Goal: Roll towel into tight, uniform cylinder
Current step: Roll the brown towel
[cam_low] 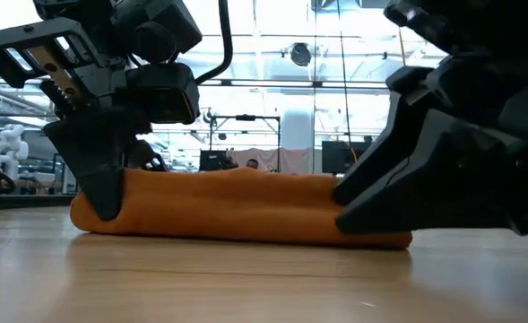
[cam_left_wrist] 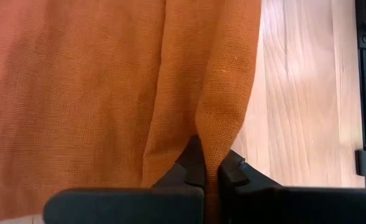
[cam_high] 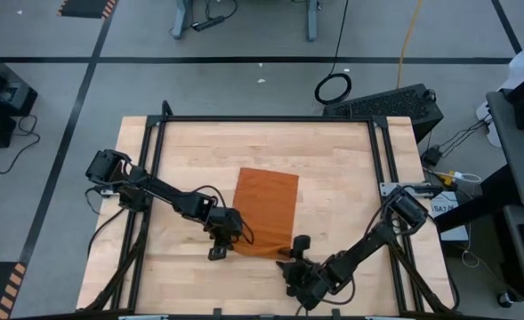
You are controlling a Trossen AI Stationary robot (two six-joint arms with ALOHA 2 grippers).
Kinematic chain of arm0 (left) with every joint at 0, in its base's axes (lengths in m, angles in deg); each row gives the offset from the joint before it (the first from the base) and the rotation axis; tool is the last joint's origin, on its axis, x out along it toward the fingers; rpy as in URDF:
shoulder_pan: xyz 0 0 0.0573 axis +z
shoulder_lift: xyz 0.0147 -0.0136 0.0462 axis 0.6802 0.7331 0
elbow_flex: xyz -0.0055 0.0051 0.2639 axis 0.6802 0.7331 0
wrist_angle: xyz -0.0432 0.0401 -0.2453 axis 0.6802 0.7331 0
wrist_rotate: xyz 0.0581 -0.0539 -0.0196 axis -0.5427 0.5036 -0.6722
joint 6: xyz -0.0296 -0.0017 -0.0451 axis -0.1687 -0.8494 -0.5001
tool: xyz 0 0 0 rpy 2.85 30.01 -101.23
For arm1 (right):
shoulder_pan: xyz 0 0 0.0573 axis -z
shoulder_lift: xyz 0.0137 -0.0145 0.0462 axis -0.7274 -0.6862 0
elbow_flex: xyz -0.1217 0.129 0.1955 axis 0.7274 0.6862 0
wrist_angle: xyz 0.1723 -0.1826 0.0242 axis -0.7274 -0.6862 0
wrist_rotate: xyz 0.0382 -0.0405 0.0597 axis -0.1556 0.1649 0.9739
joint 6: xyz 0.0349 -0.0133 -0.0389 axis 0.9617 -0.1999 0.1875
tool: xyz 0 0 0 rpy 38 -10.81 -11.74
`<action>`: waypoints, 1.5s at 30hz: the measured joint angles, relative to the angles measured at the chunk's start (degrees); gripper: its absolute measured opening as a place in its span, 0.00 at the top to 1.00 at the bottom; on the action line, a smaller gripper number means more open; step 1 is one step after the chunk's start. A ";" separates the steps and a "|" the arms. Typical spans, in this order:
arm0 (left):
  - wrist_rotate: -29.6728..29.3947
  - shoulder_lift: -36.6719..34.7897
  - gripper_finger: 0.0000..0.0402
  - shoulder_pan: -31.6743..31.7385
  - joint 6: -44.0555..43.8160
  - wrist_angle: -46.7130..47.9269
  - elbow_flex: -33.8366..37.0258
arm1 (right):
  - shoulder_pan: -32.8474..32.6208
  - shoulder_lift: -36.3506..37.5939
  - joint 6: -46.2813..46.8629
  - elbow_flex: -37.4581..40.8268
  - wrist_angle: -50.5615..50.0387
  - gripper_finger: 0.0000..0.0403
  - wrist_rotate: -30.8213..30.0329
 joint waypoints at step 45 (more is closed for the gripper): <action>-5.26 -0.45 0.62 -1.02 -1.99 -0.14 0.00 | 6.18 0.81 23.18 -0.35 -7.59 0.87 22.69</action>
